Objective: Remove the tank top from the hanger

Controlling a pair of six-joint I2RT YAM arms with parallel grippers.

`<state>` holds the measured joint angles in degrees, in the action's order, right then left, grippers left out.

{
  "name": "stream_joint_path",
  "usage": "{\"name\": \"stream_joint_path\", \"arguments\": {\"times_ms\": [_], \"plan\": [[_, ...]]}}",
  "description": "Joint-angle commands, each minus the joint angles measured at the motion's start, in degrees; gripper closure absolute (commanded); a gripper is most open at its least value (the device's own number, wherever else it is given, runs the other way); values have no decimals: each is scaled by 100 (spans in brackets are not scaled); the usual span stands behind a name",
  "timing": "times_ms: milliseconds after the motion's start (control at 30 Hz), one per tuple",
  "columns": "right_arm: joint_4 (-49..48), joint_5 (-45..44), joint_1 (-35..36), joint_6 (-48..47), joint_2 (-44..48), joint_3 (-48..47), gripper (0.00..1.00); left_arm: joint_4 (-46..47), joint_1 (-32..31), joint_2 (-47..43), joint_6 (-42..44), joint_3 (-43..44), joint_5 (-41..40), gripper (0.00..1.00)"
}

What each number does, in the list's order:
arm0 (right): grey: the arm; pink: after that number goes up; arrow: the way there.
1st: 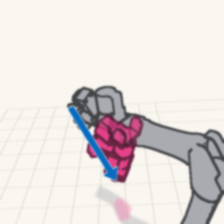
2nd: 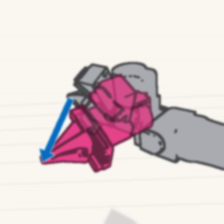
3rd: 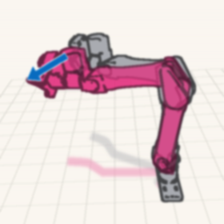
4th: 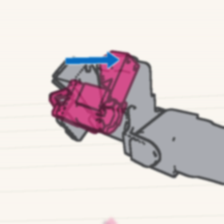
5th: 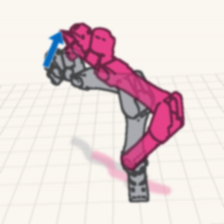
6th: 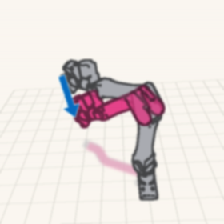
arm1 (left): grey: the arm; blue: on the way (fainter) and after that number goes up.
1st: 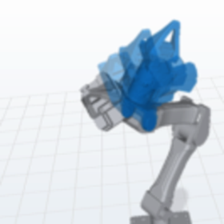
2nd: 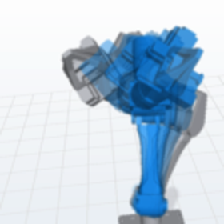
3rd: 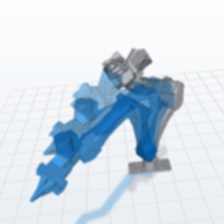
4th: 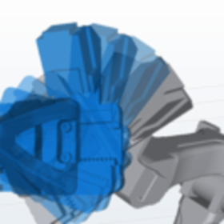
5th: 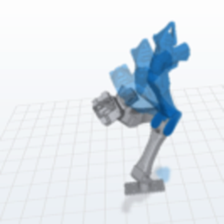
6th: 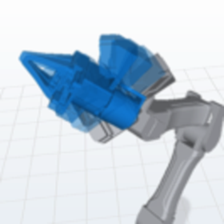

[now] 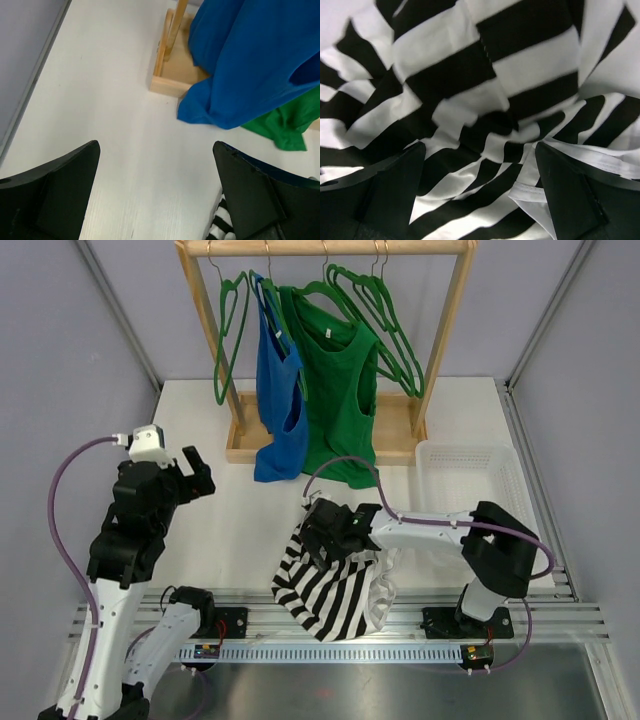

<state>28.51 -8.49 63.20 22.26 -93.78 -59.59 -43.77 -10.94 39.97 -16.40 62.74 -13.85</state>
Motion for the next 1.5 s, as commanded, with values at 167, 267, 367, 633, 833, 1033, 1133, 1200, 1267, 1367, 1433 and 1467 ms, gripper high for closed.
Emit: {"name": "stream_joint_path", "arguments": {"times_ms": [167, 267, 367, 633, 833, 1033, 1133, 1200, 1267, 1367, 1433, 1467], "plan": [[-468, -311, 245, -134, -142, 175, 61, 703, 22, -718, 243, -1070, -250, 1], [-689, -389, 245, -161, 499, 413, 86, 738, 22, -709, 234, -1106, -110, 1], [-382, -766, 237, -240, 1123, 317, 100, 765, 22, -701, 208, -1159, 39, 1], [1418, -2287, 88, -451, 2232, -947, 100, 826, 22, -745, 199, -1229, 242, 1], [2377, -2982, -386, -916, 2671, -2467, 100, 835, 22, -771, 199, -1238, 277, 1], [3125, -3650, -1142, -1540, 2724, -4015, 100, 835, 22, -876, 199, -1255, 242, 1], [3362, -3967, -1494, -1733, 2768, -4420, 100, 835, 22, -903, 199, -1264, 207, 1], [3327, -4186, -1661, -1865, 2864, -4456, 100, 835, 22, -911, 199, -1256, 163, 1], [3310, -4466, -1758, -1910, 2909, -4369, 100, 844, 22, -885, 173, -1264, 110, 1], [3292, -4916, -1916, -1736, 2927, -3887, 100, 826, 22, -850, 164, -1264, 84, 1], [3240, -4725, -2136, -1507, 2935, -3482, 100, 817, 22, -841, 155, -1255, 84, 1], [3100, -4627, -2258, -1305, 2953, -2984, 100, 817, 22, -815, 146, -1247, 84, 1]]}}
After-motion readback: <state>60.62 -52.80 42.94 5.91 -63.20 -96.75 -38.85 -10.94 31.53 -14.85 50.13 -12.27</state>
